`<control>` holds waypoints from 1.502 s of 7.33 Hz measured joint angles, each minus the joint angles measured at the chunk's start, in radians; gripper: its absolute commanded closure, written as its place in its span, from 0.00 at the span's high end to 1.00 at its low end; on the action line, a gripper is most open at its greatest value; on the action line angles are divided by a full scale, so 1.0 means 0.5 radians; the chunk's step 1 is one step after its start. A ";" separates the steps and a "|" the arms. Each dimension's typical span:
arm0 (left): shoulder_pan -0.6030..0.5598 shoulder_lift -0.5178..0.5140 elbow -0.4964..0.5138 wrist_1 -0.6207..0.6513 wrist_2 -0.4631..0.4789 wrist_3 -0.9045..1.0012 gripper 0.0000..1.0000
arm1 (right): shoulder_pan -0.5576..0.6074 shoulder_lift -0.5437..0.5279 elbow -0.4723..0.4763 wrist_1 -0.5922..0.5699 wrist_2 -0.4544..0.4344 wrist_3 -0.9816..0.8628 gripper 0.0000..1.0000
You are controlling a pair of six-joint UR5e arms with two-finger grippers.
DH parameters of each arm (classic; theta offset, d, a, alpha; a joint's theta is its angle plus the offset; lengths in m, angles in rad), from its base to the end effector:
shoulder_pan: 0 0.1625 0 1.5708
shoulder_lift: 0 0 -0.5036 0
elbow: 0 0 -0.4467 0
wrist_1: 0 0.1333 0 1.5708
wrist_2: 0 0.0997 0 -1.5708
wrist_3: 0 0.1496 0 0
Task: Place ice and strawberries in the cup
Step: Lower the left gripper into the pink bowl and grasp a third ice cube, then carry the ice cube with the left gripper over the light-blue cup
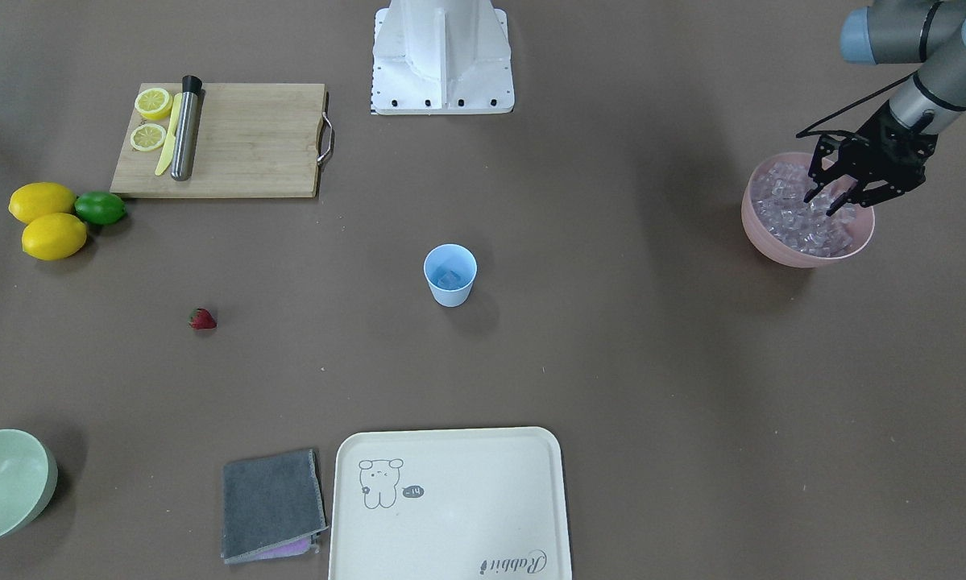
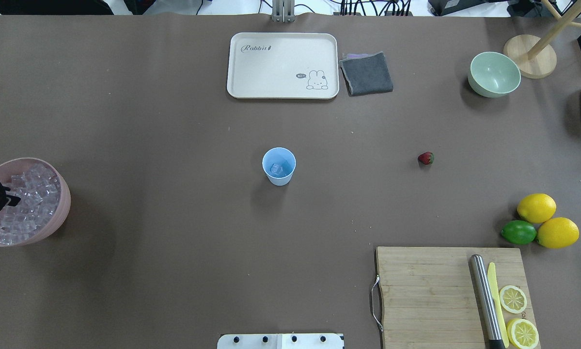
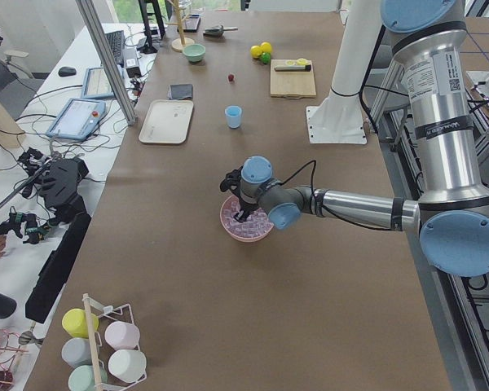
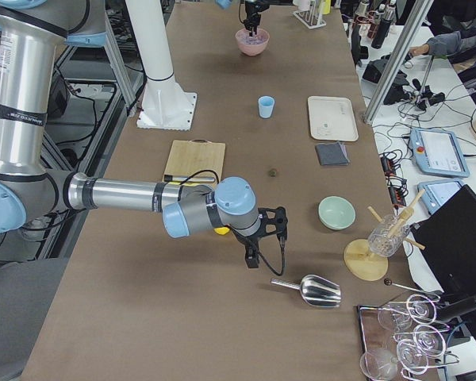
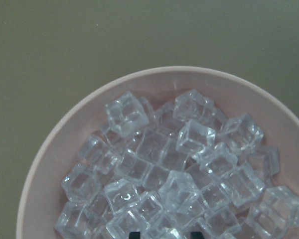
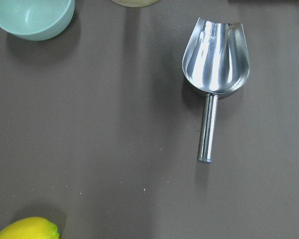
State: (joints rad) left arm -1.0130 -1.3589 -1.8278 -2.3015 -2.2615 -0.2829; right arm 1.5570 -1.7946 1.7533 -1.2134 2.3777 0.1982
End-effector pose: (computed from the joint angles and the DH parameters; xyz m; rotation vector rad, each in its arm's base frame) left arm 0.2283 -0.4378 0.6472 0.4158 0.9101 0.5195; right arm 0.0189 -0.4618 0.7393 0.2122 -0.8266 0.0456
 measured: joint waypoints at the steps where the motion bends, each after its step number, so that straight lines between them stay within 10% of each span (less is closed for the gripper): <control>1: -0.103 -0.099 0.003 0.072 -0.102 -0.006 0.00 | 0.000 0.001 0.000 0.000 0.000 0.001 1.00; 6: -0.070 -0.818 0.022 0.349 -0.259 -0.794 0.00 | 0.000 0.003 0.001 0.000 0.002 0.003 1.00; 11: 0.652 -1.488 0.273 0.337 0.452 -1.814 0.00 | 0.000 0.006 0.003 0.003 0.002 0.000 1.00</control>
State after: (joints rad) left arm -0.6870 -2.1031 -1.6914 -2.1330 -2.0353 -1.1901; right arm 1.5570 -1.7918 1.7548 -1.2120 2.3788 0.1983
